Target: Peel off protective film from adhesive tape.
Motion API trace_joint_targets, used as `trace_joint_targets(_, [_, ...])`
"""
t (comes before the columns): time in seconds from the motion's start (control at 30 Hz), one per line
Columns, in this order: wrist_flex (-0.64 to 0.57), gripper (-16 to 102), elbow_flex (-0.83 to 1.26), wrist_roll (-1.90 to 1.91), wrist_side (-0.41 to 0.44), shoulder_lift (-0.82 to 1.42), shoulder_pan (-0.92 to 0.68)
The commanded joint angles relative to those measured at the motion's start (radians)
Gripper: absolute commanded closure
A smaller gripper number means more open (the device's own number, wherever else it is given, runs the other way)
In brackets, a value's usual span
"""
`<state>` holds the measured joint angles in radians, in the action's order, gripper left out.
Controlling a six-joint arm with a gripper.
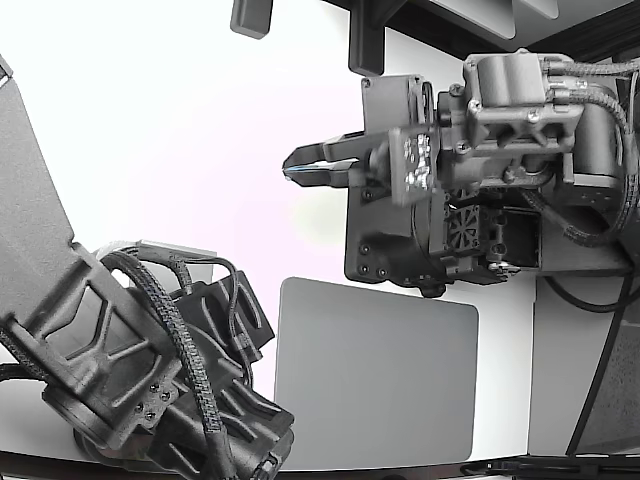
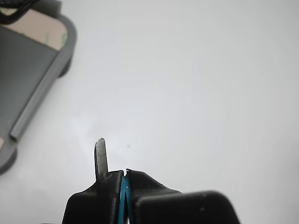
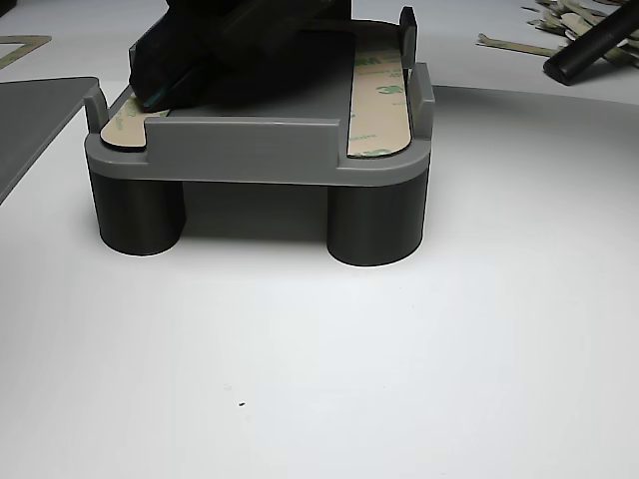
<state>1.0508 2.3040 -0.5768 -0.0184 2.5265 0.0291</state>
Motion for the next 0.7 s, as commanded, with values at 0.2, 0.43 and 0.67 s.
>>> trace_joint_targets(0.2, [-0.032,97,0.057,-0.586,0.344,-0.078,-0.272])
trace_joint_targets(0.43, [-0.06,97,0.026,-0.666,0.442,-0.199,-0.38])
trace_joint_targets(0.67, [-0.112,97,0.072,-0.683,0.523,-0.198,-0.483])
